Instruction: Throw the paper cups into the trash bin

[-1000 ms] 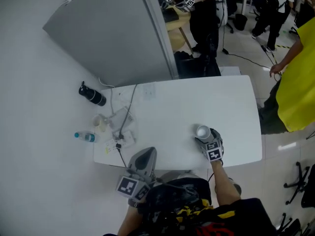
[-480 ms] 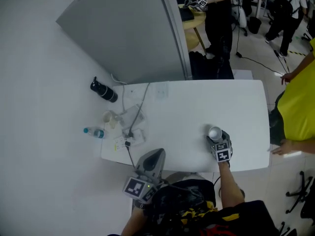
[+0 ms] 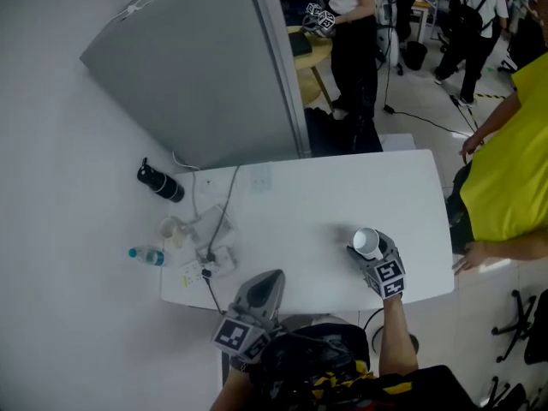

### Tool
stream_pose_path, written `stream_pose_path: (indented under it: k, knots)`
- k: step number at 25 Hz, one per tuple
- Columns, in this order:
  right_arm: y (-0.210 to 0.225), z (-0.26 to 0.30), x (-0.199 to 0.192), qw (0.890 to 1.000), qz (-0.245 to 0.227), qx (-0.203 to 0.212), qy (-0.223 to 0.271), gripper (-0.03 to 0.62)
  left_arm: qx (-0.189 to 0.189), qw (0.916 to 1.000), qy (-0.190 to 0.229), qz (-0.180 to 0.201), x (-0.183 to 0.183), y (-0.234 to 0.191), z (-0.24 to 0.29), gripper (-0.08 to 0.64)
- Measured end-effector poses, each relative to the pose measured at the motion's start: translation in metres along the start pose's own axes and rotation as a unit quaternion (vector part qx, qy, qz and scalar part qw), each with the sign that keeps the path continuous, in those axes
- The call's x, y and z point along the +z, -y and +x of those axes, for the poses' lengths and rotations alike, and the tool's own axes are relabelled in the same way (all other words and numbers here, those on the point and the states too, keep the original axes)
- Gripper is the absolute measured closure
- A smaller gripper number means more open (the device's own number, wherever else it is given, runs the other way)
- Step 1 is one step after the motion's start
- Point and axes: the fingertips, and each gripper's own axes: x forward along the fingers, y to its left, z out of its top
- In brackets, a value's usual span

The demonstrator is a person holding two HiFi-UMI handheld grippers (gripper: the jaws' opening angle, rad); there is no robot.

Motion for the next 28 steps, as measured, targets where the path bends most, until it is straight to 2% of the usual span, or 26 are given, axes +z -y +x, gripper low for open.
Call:
stream_pose_path:
  k: [5, 10, 14, 16, 22, 28]
  knots:
    - [-0.013, -0.031, 0.063, 0.998, -0.038, 0.0, 0.041, 0.253, -0.036, 0.9993, -0.004, -0.01, -0.001, 0.007, 0.01, 0.558]
    - [-0.018, -0.077, 0.093, 0.997, -0.017, -0.03, 0.075, 0.255, -0.1, 0.9945, 0.024, -0.023, 0.004, 0.018, 0.039, 0.558]
    - [-0.013, -0.106, 0.097, 0.994, -0.015, -0.08, 0.079, 0.256, -0.144, 0.9891, 0.022, -0.018, 0.011, 0.027, 0.054, 0.558]
    - [-0.01, -0.126, 0.094, 0.991, 0.002, -0.104, 0.084, 0.256, -0.172, 0.985, 0.009, -0.012, 0.007, 0.037, 0.059, 0.558]
    - [-0.008, -0.208, 0.095, 0.971, 0.054, -0.192, 0.128, 0.256, -0.252, 0.9676, -0.016, -0.008, -0.004, 0.08, 0.076, 0.558]
    - [-0.02, -0.26, 0.086, 0.957, 0.09, -0.232, 0.148, 0.255, -0.3, 0.9535, -0.025, -0.005, -0.013, 0.116, 0.086, 0.558]
